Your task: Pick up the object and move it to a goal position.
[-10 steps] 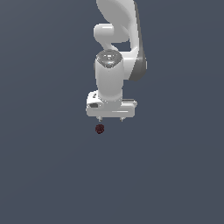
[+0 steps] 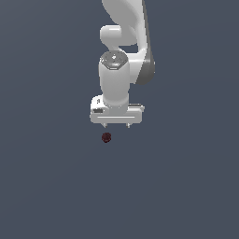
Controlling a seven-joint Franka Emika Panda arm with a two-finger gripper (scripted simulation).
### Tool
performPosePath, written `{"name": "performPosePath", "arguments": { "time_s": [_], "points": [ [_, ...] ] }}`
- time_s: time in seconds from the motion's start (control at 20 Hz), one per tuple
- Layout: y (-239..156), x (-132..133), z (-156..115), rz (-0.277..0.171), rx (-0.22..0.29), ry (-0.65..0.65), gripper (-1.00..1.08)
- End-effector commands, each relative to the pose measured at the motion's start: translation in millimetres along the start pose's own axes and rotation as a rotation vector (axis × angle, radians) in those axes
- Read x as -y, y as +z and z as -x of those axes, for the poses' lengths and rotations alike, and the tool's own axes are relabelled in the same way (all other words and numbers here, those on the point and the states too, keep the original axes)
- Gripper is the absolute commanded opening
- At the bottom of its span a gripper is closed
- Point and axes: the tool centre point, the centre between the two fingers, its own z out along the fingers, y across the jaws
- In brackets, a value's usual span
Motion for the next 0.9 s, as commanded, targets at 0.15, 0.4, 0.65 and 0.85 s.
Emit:
{"name": "performPosePath", "arguments": {
  "time_s": [0.15,0.4,0.65,0.85],
  "points": [
    [-0.6,-1.5,1.2,0.001,0.002,-0.005,1.0],
    [11.3,-8.5,3.4,0.001,0.003,-0.003,1.0],
    [37.1,-23.7,9.3,0.001,0.003,0.002,1.0],
    [64.9,-40.2,17.9,0.002,0.004,0.007,1.0]
  ]
}}
